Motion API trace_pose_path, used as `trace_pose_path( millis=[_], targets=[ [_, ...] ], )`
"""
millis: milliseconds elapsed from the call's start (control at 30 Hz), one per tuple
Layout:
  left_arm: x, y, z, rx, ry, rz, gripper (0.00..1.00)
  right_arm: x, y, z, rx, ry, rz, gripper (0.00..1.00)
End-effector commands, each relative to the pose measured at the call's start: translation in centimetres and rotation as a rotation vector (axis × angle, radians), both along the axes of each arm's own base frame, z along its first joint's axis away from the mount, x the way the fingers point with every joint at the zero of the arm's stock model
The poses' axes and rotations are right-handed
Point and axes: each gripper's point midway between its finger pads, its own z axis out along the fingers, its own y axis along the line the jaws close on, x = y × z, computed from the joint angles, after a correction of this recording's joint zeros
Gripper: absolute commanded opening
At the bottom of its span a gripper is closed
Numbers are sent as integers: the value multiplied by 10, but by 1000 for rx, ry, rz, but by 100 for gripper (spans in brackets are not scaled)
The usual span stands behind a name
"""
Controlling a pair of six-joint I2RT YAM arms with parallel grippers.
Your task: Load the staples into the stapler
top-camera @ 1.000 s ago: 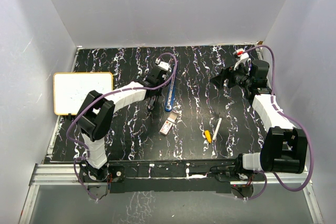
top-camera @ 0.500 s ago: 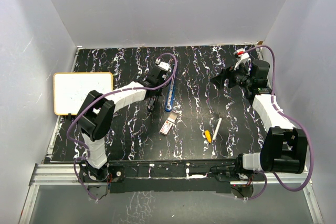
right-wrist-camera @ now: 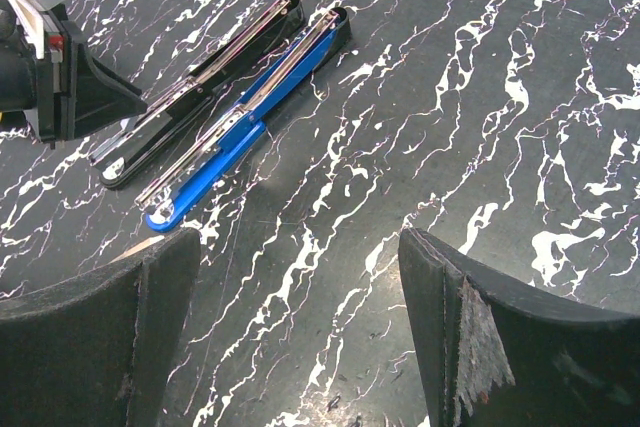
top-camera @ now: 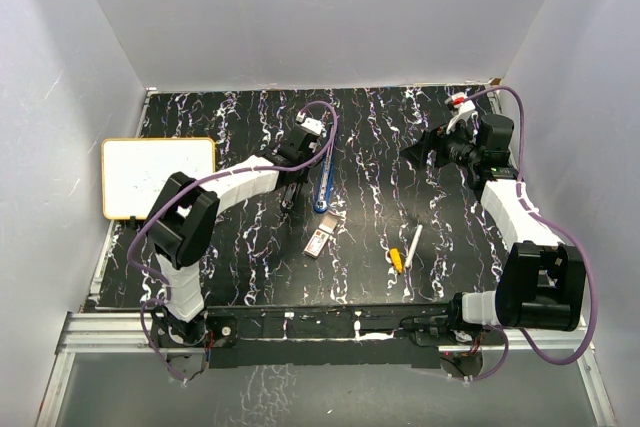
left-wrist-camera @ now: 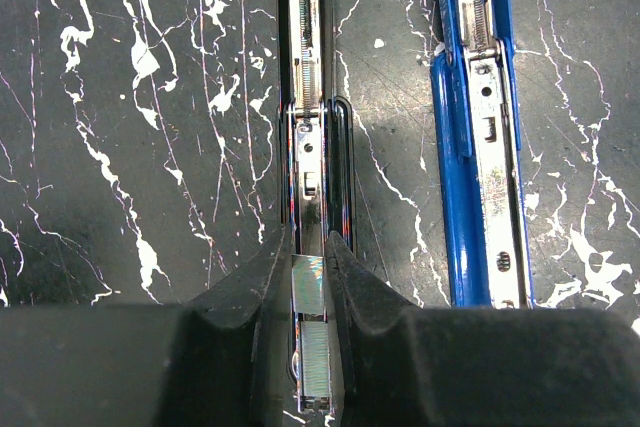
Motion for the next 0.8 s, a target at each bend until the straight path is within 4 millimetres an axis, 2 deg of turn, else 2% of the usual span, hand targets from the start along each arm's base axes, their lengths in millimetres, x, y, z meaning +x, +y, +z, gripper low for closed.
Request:
trace_pose_path(
  millis=[0, 767],
  targets=[
    [0, -3, -1, -6, 4, -2, 0, 2, 0, 11, 2, -58, 10, 83],
    [-1, -4, -6, -11, 8, -2, 0, 2, -1, 11, 2, -59, 9, 83]
  ],
)
